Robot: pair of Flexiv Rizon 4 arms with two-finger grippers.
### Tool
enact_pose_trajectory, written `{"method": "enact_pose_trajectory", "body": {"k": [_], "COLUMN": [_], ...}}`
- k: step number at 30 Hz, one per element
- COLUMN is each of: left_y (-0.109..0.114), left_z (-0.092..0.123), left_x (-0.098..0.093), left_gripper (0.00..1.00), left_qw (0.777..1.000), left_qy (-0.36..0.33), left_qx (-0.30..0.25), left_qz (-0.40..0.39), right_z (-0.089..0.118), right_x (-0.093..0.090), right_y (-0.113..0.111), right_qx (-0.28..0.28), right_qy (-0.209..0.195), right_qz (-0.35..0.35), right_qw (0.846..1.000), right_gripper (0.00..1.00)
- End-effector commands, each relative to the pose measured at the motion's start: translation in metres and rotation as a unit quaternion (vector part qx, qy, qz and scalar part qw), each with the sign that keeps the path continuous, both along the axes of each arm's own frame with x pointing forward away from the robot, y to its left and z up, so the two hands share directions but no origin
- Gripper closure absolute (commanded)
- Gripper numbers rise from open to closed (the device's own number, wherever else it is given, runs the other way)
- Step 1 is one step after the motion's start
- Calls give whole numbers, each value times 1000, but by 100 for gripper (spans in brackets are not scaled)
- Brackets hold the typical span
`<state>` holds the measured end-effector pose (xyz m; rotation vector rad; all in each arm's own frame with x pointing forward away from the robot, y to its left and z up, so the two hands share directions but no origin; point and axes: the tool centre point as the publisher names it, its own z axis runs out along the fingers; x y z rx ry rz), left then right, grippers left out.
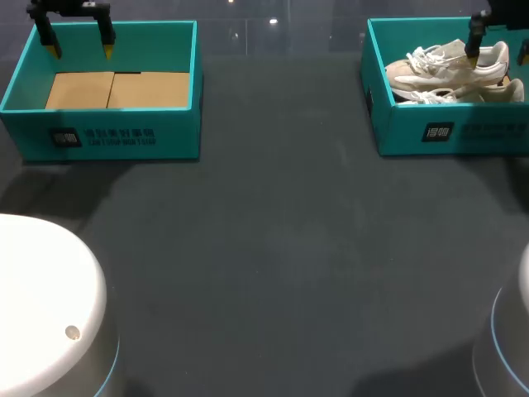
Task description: Take the shoe out of the shoebox, open the shoe tongue, remove and reinsert the insole, then place the shoe into the shoebox
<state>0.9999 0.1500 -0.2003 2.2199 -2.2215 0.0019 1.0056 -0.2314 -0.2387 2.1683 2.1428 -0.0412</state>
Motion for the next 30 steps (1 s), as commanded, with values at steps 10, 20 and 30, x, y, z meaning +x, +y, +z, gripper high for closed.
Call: {"method": "enact_pose_trajectory", "body": {"k": [10,20,30], "left_y": [0,0,0], "left_z": [0,0,0], "left_x": [0,0,0], "left_gripper": [0,0,0], "left_qw": [1000,1000,1000], "left_qy": [0,0,0], "left_qx": [0,0,0], "left_qz": [0,0,0], "right_z": [-31,-44,-64], "right_x": [2,6,14], "right_y": [-43,-60,-70], "right_qx": [3,5,4], "right_qy": [-11,-22,-22], "right_qz": [-19,-14,-10], "right_qw": [1000,1000,1000], "right_gripper": [8,12,5]}}
